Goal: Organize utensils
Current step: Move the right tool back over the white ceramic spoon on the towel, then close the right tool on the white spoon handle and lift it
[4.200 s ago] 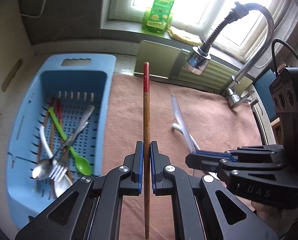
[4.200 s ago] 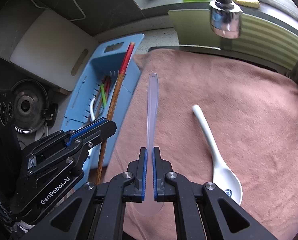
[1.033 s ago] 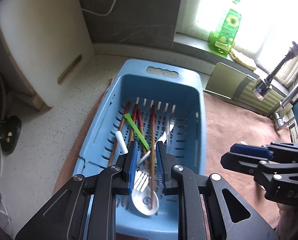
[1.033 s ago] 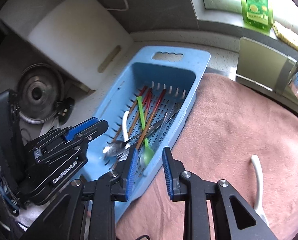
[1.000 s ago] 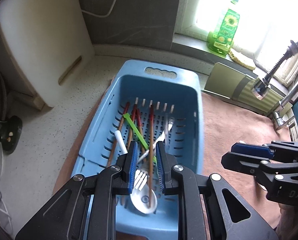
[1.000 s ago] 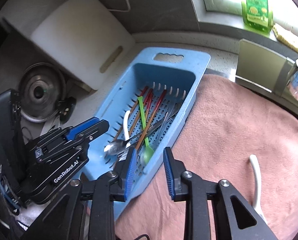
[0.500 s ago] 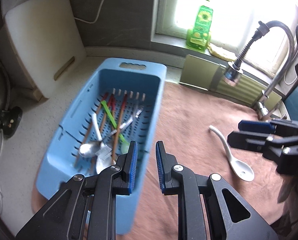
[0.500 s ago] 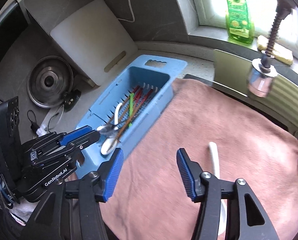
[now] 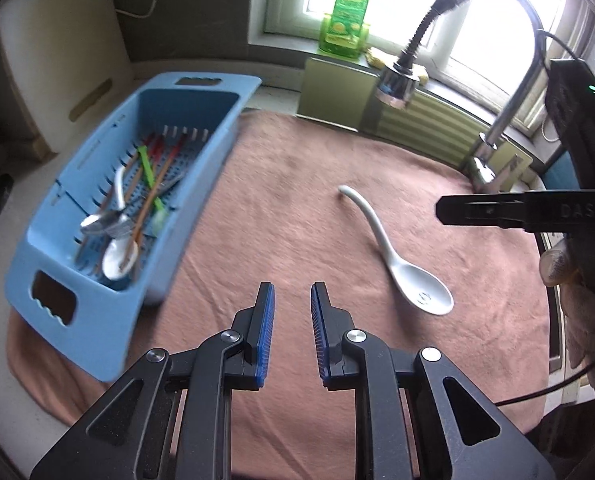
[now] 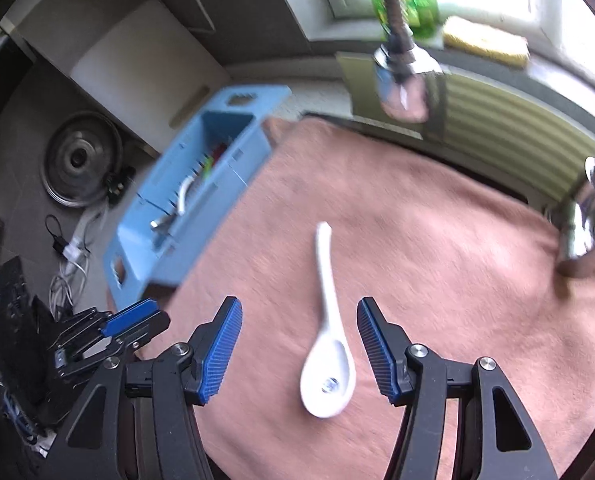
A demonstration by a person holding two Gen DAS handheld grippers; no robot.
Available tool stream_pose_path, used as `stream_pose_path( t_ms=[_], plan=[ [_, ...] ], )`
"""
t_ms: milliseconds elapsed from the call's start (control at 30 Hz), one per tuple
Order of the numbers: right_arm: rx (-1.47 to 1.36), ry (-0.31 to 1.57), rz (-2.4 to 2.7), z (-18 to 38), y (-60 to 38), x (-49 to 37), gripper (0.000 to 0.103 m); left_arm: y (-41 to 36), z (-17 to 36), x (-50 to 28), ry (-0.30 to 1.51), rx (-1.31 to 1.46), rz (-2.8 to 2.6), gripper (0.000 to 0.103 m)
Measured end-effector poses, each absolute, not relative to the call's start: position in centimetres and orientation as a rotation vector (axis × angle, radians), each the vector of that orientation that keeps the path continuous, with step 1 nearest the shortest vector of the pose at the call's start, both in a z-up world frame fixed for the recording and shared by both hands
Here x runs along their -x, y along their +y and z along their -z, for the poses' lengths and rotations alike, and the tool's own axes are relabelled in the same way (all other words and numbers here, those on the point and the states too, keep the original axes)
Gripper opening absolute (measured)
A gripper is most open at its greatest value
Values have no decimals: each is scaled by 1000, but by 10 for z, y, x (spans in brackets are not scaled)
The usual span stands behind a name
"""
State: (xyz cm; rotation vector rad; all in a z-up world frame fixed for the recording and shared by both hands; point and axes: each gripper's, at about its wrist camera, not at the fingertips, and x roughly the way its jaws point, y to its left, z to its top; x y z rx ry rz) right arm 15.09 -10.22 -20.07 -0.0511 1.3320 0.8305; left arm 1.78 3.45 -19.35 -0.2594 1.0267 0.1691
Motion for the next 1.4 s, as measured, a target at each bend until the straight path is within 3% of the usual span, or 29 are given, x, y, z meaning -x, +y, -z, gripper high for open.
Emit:
stream_pose_path(
  t_ms=[67, 200, 367, 500, 700, 800, 1100, 1400],
  plan=[
    [22, 1377, -832, 211, -109, -153, 56, 24, 198, -17, 1038, 262, -157, 17],
    [-37, 1474, -830, 233, -121, -157, 44, 12, 206, -16, 1055, 280, -143, 17],
    [-71, 1556, -814, 252, -129, -158, 43, 1, 215, -13, 1081, 289, -137, 17],
    [-131, 1627, -819, 267, -136, -157, 33, -5, 217, -11, 1093, 294, -128, 17],
    [-234, 1679, -793, 276, -145, -163, 31, -17, 222, -13, 1122, 293, -78, 17],
    [-210, 1698, -793, 277, -143, -162, 20, -22, 225, -16, 1131, 295, -65, 17],
    [-255, 1772, -808, 288, -131, -151, 12, -19, 225, -18, 1137, 298, -58, 17],
    [-347, 1799, -823, 297, -109, -151, 12, 2, 216, -15, 1112, 312, -100, 17]
  ],
)
